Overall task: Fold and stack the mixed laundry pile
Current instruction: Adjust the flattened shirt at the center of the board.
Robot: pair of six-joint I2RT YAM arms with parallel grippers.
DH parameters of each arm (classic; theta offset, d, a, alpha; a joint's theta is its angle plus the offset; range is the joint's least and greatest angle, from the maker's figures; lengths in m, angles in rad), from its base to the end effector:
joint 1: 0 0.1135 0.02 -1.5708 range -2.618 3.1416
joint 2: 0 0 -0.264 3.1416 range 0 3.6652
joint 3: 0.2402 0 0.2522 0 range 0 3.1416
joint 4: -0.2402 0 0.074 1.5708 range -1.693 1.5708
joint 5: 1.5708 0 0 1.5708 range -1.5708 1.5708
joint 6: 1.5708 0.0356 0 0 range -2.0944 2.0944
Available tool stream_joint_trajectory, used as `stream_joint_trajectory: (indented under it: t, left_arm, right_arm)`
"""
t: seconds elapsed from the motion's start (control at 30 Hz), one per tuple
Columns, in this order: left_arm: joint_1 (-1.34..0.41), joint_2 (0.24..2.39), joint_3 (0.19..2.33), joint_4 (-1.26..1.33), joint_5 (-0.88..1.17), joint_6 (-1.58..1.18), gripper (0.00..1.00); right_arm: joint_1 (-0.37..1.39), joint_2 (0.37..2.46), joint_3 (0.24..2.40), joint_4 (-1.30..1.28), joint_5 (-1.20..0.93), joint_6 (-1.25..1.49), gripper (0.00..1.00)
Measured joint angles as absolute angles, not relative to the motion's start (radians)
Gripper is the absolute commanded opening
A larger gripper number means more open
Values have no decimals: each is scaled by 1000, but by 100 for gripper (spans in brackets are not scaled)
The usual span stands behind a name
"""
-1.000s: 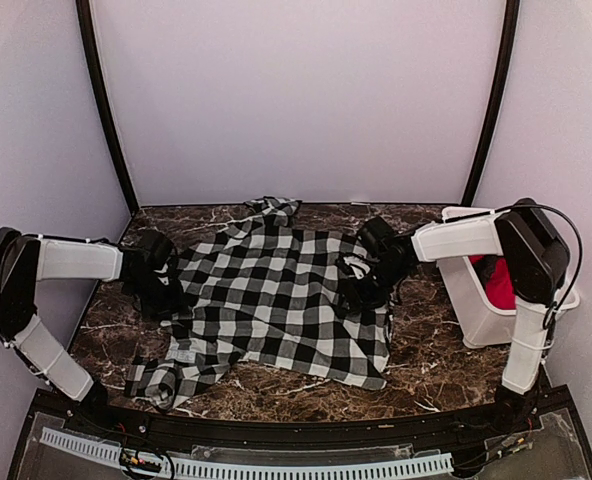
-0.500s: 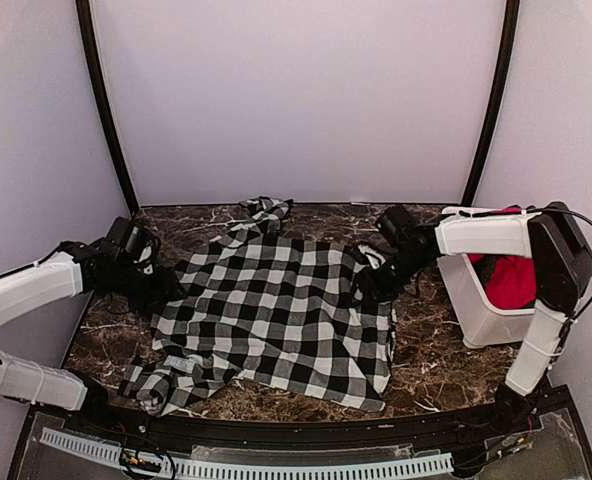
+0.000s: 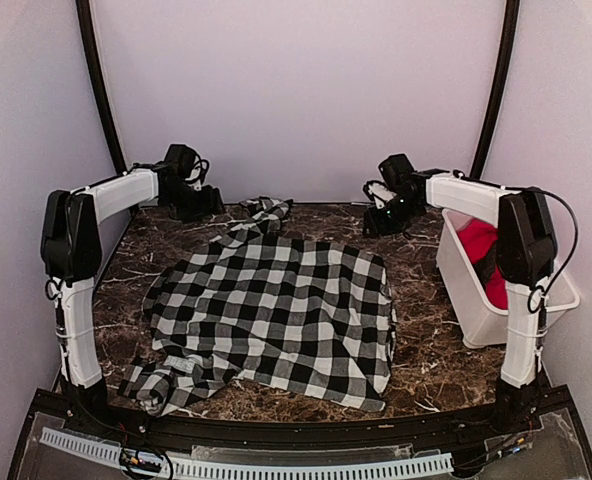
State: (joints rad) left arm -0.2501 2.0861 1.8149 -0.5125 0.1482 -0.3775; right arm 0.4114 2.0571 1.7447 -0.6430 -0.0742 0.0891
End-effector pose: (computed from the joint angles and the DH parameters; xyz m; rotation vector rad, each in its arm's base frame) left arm 0.4633 -0.1238 0.2583 -0.0787 2.3940 -0.4759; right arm 0.4189 0.1856 0.2393 -0.4385 2.5100 0.2921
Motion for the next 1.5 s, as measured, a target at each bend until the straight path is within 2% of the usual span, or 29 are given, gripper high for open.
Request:
stream_joint_trajectory:
  t: [0.23, 0.5, 0.67, 0.73, 0.8, 0.87, 1.0, 1.13, 1.17, 1.23, 1.3, 1.33, 1.4, 1.47, 1.5]
  left_arm:
    - [-228, 2261, 1909, -582, 136, -294, 77]
    - [-227, 2305, 1903, -607, 113, -236, 73]
    - [-228, 2340, 1920, -632, 58, -221, 59]
    - [-228, 2343, 1928, -653, 15, -220, 56]
    - [-228, 2343, 1929, -682, -19, -226, 55]
    - [-227, 2338, 1913, -685, -42, -235, 54]
    - [-226, 2288, 1826, -668, -65, -251, 55]
    - [-222, 2258, 1779, -661, -73, -267, 55]
    - [-220, 2253, 1770, -661, -74, -270, 53]
    - [-217, 2243, 1755, -661, -76, -274, 47]
    - [-211, 2229, 1736, -660, -78, -279, 36]
    - [-208, 2223, 1725, -660, -80, -282, 25]
    - [-199, 2199, 1688, -660, -91, -290, 12]
    - [-184, 2161, 1630, -656, -109, -294, 2]
    - [-176, 2139, 1596, -654, -121, -299, 1]
  right_arm:
    - [410, 2156, 1748, -727, -73, 36, 55]
    - [410, 2154, 1716, -731, -134, 10, 50]
    - [410, 2157, 1718, -736, -131, -18, 36]
    - [410, 2163, 1722, -741, -118, -23, 35]
    - [410, 2168, 1722, -743, -107, -28, 36]
    - [411, 2175, 1722, -744, -94, -32, 32]
    - [411, 2189, 1725, -744, -73, -48, 29]
    - [412, 2210, 1734, -741, -47, -64, 4]
    - [413, 2213, 1734, -742, -42, -65, 0]
    - [414, 2217, 1738, -748, -21, -68, 0]
    - [418, 2217, 1742, -751, 9, -73, 0]
    - [420, 2216, 1742, -752, 23, -73, 0]
    - [429, 2208, 1739, -756, 59, -70, 0]
    - [437, 2178, 1711, -756, 86, -65, 0]
    - [440, 2157, 1692, -759, 97, -62, 0]
